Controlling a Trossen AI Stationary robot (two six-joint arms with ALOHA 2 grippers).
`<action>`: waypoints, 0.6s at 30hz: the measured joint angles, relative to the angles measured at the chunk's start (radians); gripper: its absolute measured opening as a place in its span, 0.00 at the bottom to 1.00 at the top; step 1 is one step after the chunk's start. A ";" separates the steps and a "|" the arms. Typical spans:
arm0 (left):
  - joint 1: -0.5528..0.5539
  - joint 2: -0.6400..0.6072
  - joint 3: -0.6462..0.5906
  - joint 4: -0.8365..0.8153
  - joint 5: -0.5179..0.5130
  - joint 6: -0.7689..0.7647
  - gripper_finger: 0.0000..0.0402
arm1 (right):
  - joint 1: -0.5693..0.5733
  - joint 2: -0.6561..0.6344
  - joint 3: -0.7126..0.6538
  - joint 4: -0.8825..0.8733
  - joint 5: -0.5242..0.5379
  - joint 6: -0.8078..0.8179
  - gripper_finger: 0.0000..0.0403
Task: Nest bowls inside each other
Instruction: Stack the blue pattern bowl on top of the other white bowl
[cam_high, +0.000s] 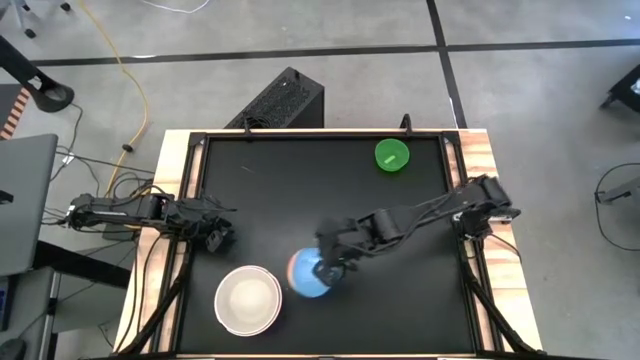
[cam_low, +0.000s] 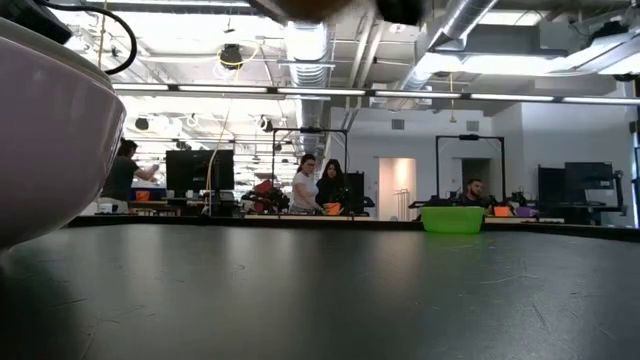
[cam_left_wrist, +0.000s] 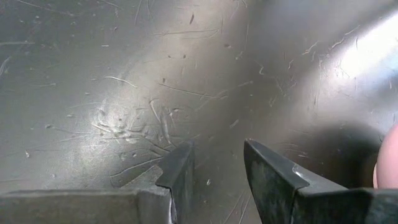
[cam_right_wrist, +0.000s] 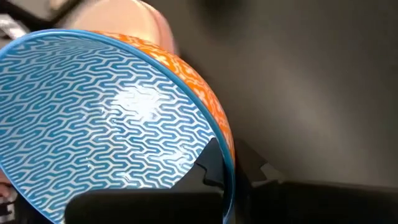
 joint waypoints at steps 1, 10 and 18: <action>0.000 0.000 0.000 0.000 0.000 0.000 0.32 | -0.003 0.040 0.052 0.009 0.000 -0.043 0.03; 0.000 0.000 0.000 0.000 0.000 0.000 0.32 | -0.029 0.447 0.592 0.063 -0.137 -0.336 0.03; 0.000 0.000 0.000 0.001 0.000 0.000 0.32 | -0.063 0.515 0.539 0.282 -0.235 -0.389 0.04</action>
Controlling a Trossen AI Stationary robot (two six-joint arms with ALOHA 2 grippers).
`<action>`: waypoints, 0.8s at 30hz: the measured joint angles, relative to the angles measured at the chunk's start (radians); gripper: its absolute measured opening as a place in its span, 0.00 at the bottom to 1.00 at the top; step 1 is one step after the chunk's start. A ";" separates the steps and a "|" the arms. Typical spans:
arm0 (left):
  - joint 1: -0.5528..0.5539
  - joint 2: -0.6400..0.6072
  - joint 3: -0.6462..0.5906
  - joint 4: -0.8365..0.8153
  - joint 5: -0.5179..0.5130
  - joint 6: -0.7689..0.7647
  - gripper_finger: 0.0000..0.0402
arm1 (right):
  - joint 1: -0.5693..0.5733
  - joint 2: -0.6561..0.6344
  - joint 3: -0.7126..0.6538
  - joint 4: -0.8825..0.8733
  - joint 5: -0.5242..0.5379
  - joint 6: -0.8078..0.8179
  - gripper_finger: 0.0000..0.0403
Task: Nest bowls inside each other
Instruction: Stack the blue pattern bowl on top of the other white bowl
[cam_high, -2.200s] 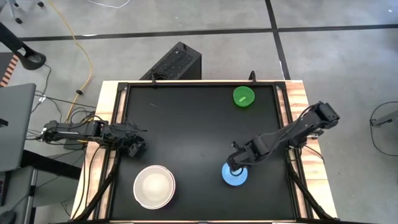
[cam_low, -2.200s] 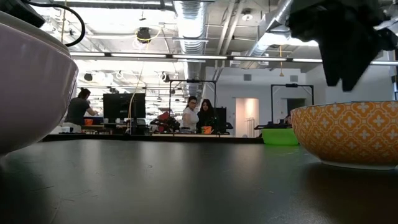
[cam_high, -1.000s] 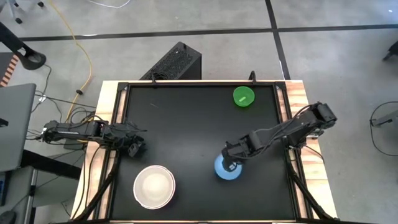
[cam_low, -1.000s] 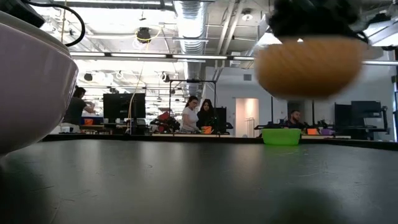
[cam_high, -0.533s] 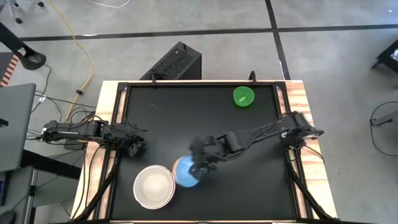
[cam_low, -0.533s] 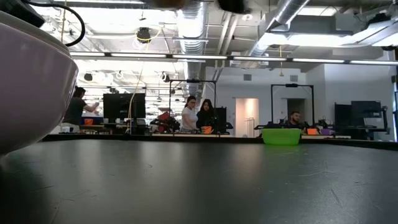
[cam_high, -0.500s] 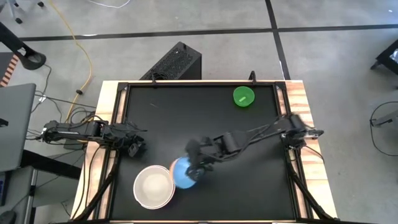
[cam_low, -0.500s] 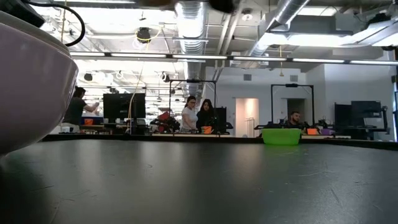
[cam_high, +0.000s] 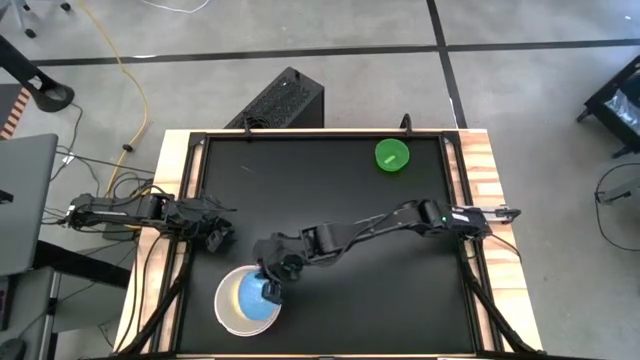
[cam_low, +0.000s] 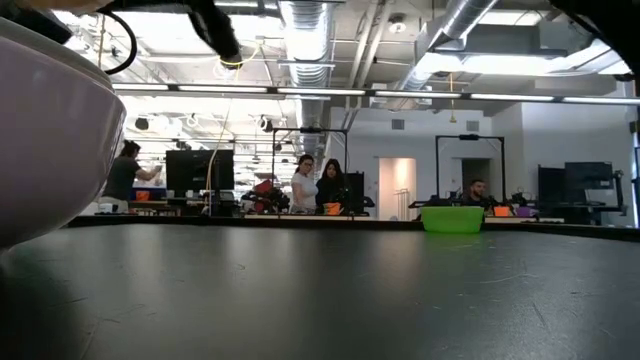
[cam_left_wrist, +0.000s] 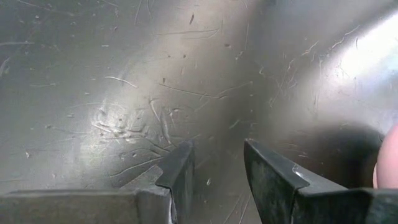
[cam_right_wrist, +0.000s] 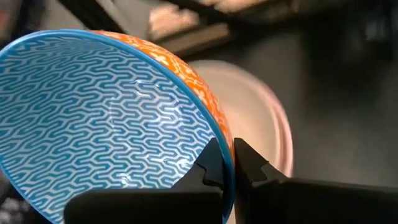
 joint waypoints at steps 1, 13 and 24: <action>0.000 0.000 0.000 0.000 0.000 0.000 0.32 | -0.006 0.005 0.002 0.030 -0.001 -0.006 0.04; 0.000 0.006 0.000 0.000 -0.001 0.000 0.32 | 0.003 0.100 0.002 0.238 -0.007 -0.069 0.04; 0.000 0.020 0.002 0.000 -0.005 0.000 0.32 | -0.009 0.140 0.003 0.252 -0.004 -0.021 0.04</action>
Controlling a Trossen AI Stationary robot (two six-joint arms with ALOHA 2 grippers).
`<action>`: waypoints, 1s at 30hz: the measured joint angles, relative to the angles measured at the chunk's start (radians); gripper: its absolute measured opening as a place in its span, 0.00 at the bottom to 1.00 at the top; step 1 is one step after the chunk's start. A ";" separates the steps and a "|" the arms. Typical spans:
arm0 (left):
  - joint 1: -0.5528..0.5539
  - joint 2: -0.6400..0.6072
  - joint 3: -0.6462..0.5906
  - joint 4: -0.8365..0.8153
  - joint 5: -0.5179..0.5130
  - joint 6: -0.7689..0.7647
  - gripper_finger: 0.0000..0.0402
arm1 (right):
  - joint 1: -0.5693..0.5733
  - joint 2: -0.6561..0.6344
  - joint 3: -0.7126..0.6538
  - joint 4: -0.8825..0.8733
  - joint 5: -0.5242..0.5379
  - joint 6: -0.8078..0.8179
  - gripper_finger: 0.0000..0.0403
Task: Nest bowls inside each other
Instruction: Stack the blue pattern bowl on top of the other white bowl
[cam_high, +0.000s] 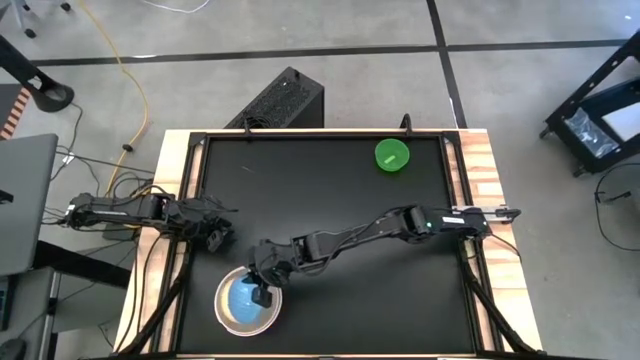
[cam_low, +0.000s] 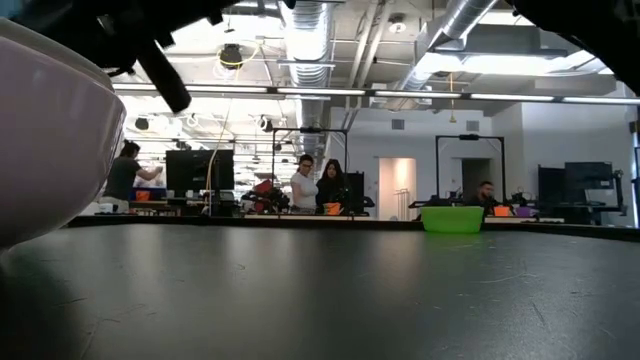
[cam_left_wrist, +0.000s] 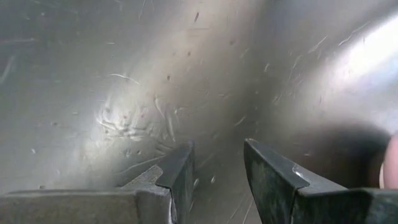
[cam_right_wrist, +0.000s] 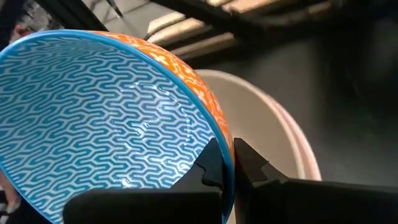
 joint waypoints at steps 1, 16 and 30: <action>0.000 0.001 0.000 0.000 0.000 0.000 0.32 | 0.000 0.001 0.000 -0.009 0.000 0.000 0.04; 0.000 0.001 0.000 0.000 0.000 0.000 0.32 | -0.006 0.003 0.000 -0.130 0.027 0.019 0.04; 0.000 0.001 -0.001 0.000 0.001 0.000 0.32 | -0.004 0.002 0.000 -0.156 0.026 0.007 0.06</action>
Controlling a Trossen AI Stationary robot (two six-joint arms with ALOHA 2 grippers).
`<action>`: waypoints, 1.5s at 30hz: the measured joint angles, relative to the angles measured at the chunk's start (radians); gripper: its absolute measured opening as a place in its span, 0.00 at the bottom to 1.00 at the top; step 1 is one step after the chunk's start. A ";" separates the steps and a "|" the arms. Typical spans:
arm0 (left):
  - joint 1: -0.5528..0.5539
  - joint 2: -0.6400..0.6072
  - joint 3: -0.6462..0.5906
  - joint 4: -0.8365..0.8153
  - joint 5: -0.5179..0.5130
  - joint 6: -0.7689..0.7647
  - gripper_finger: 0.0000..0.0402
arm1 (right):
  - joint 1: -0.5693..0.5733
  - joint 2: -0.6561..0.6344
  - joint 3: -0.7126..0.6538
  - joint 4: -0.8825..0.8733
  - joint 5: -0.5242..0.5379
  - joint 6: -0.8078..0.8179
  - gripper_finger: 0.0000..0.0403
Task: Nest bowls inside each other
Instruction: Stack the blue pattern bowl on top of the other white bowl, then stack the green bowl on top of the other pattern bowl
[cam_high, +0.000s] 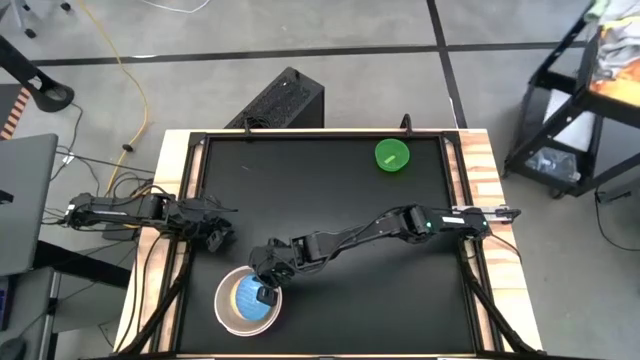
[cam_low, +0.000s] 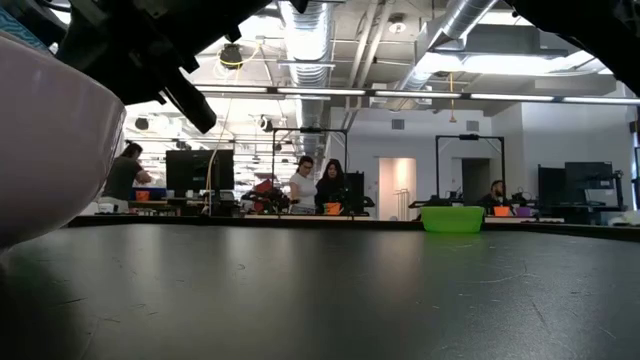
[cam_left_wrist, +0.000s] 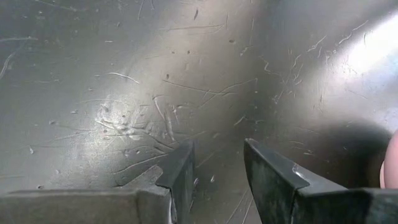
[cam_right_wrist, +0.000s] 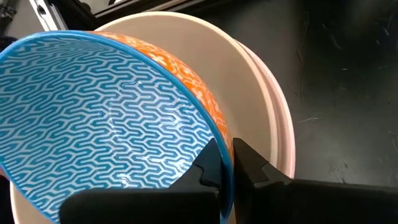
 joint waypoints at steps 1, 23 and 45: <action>0.000 0.000 0.000 0.000 0.000 0.000 0.32 | 0.000 0.000 0.000 0.000 0.000 0.000 0.06; 0.000 0.000 0.000 0.000 0.000 0.000 0.32 | 0.002 -0.008 0.028 0.009 -0.003 -0.103 0.49; 0.000 0.000 -0.001 0.000 0.000 0.000 0.32 | 0.081 0.075 0.067 0.384 -0.189 -0.290 0.49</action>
